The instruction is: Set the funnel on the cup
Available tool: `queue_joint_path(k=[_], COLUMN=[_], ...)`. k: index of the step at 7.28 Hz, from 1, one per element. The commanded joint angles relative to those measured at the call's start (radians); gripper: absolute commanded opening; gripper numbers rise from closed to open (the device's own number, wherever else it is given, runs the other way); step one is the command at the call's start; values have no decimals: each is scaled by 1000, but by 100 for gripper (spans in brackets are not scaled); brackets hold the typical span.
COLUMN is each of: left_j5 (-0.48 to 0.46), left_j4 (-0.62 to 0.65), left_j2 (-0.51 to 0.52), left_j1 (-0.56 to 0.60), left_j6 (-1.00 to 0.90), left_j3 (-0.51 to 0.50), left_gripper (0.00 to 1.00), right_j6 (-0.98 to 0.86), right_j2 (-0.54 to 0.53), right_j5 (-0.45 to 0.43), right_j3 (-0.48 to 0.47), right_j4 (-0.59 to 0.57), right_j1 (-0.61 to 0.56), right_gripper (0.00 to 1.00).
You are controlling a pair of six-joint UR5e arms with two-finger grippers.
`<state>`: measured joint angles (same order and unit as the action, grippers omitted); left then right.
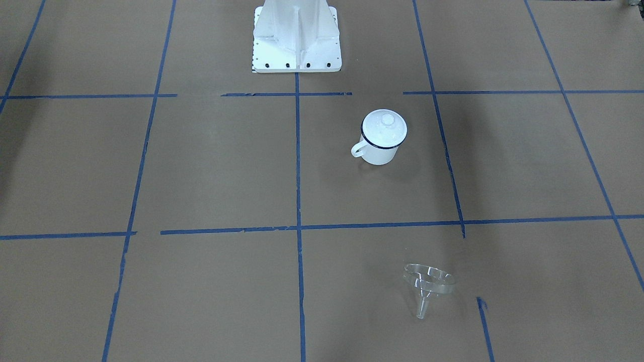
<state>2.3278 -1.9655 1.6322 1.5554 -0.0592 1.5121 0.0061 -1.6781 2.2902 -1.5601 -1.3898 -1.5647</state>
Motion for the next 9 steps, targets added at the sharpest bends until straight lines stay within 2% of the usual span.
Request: queue_joint_path(k=[1, 3, 4, 5, 6, 7, 9], left_j5=[-10, -10, -13, -52, -88, -85, -90], left_j4=[-6, 32, 154, 224, 255, 255, 249], left_j2=[3, 0, 6, 5, 3, 5, 14], left_j1=[-6, -47, -60, -87, -151, -223, -421], left_j6=[42, 45, 47, 114, 236, 381, 758], left_j3=[43, 49, 81, 168, 256, 317, 474], left_gripper=[100, 100, 100, 100, 100, 100, 100], right_j6=[0, 0, 0, 0, 0, 0, 0], right_j2=[0, 0, 0, 0, 0, 0, 0], right_j5=[0, 0, 0, 0, 0, 0, 0], right_j3=[0, 0, 0, 0, 0, 0, 0], right_j4=[0, 0, 0, 0, 0, 0, 0], right_j1=[0, 0, 0, 0, 0, 0, 0], right_gripper=[100, 100, 100, 100, 100, 100, 100])
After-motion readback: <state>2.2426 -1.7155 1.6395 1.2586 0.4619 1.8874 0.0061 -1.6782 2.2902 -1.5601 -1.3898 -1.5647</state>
